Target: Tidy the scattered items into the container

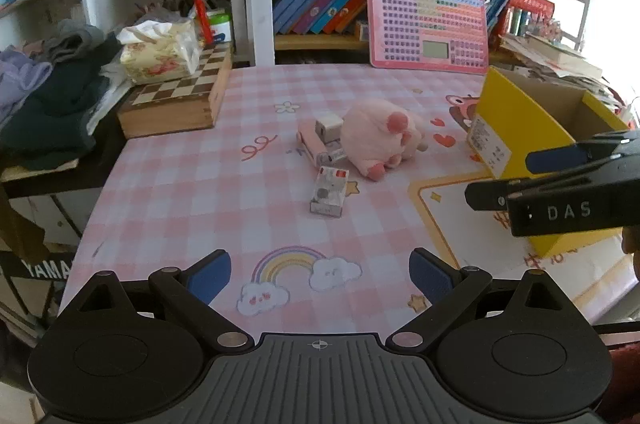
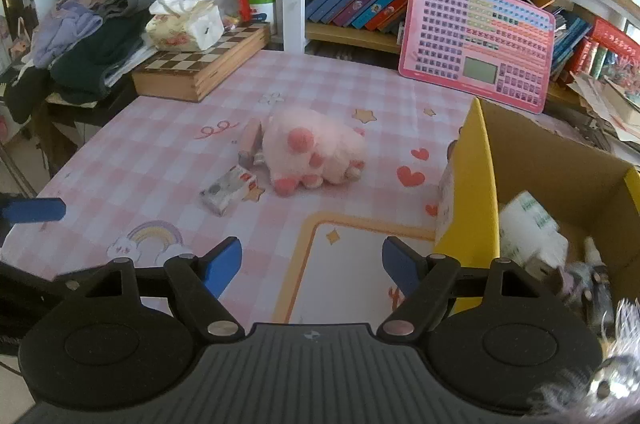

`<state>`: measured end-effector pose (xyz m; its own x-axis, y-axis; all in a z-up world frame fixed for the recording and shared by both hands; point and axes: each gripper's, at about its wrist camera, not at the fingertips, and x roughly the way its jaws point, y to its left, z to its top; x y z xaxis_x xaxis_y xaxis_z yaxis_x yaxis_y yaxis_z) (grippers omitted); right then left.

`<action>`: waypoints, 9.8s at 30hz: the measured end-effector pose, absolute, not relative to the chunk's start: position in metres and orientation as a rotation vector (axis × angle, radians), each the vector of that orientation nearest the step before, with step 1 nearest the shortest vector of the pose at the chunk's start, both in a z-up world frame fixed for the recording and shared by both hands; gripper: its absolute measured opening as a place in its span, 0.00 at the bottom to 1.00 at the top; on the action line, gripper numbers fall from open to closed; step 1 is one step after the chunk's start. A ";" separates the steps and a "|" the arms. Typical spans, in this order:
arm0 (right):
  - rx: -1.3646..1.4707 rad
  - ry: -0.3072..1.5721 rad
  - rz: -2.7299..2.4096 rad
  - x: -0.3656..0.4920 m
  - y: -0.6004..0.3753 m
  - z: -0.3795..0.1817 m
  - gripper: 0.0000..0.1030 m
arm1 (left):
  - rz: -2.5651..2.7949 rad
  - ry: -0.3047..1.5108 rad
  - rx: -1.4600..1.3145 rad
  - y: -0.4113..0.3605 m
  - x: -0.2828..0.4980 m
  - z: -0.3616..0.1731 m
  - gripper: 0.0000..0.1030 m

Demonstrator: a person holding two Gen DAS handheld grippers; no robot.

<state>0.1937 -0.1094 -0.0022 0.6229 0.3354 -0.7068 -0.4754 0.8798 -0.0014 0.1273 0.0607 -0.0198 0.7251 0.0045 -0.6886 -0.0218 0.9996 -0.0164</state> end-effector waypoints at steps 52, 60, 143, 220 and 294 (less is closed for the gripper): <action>0.031 0.979 0.505 0.375 -0.061 -0.053 0.85 | -0.039 0.901 -0.037 0.067 0.263 -0.073 0.27; 0.074 0.919 0.496 0.360 -0.078 -0.034 0.84 | -0.041 0.854 -0.086 0.069 0.250 -0.054 0.27; 0.114 0.805 0.384 0.041 -0.188 0.031 0.84 | -0.301 0.626 -0.165 0.043 0.014 0.044 0.27; 0.120 0.643 0.274 0.218 -0.392 0.055 0.84 | -0.358 0.599 0.033 -0.164 0.191 0.047 0.27; 0.035 0.618 0.176 0.181 -0.334 0.040 0.93 | -0.349 0.590 0.162 -0.134 0.135 0.035 0.89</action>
<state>0.1810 -0.3336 0.0401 0.8008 0.1741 -0.5731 -0.1534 0.9845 0.0847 0.1353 -0.1345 0.0348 0.7749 -0.2748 -0.5692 0.3661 0.9292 0.0499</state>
